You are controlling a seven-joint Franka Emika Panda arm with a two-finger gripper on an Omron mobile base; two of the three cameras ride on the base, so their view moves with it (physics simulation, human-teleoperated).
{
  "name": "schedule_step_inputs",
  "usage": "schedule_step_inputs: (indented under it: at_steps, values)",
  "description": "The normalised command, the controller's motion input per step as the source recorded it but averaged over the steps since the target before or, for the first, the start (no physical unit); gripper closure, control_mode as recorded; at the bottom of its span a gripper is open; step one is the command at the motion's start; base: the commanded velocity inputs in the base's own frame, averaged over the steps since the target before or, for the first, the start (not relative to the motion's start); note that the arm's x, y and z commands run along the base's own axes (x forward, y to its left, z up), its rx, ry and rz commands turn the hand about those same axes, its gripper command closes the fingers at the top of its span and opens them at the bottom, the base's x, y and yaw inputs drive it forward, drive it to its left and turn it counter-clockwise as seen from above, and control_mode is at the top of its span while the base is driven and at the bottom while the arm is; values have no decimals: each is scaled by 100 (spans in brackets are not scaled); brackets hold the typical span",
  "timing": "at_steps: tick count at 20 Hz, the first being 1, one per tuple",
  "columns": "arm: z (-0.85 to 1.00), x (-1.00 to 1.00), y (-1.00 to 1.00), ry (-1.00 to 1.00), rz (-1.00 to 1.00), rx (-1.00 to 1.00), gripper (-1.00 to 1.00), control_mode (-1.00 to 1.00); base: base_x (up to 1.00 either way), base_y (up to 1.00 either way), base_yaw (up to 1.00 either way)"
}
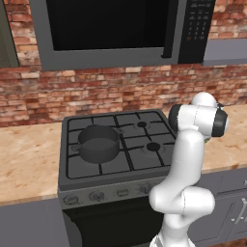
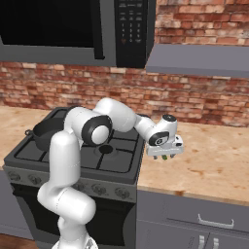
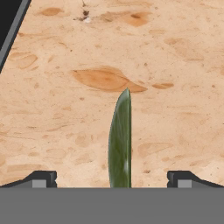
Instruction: Turn on the burner for the pot on the stove. Wait thirty seconds for the pot to heat up. Then add the lemon wedge to the pot.
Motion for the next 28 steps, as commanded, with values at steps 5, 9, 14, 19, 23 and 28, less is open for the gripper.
schedule_step_inputs:
  at_steps: [5,9,14,19,23,28]
  values:
    - [0,0,0,0,0,0,-100,-100,0,0,0]
    - [0,0,0,0,0,0,-100,-100,0,0,0]
    - [0,0,0,0,0,0,-100,-100,0,0,0]
    - [0,0,0,0,0,0,-100,-100,0,0,0]
    - [0,0,0,0,0,0,-100,-100,0,0,0]
    - [0,0,0,0,0,0,-100,-100,0,0,0]
